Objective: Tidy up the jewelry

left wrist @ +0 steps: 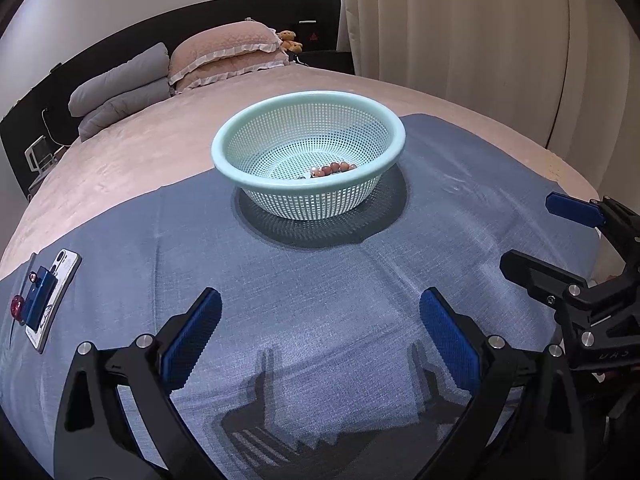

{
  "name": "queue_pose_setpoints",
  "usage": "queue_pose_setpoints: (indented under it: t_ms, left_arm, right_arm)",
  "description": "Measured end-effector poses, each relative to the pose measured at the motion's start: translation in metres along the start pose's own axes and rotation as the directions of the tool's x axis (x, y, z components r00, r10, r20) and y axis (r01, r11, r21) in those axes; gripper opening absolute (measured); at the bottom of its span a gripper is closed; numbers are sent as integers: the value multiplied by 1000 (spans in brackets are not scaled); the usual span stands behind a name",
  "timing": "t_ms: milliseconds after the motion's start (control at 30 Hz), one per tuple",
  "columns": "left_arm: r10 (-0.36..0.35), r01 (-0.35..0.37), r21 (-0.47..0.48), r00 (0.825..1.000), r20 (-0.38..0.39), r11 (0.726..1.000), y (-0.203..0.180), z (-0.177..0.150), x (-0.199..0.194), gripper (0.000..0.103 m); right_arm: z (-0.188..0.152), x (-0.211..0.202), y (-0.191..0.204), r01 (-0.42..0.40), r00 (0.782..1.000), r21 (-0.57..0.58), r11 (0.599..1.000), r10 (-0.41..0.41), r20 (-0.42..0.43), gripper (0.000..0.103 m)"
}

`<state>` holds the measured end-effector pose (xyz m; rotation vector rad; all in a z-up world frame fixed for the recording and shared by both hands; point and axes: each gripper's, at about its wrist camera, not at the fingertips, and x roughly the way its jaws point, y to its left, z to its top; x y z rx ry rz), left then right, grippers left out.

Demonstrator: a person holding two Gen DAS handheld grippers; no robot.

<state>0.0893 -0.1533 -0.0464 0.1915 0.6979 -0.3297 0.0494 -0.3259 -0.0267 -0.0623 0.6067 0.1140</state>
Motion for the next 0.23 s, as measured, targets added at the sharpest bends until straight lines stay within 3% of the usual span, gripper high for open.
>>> queue_pose_setpoints:
  t_ms: [133,233]
  left_arm:
    - [-34,34,-45,999,-4,998,5,2,-2,97]
    - [-13,13,-43,1000,-8,999,5,4,-3,97]
  right_arm:
    - [0,0,0,-2,1000,2,1000,2,1,95]
    - [0,1,-1,-4,1000,5,1000,4,-2,95]
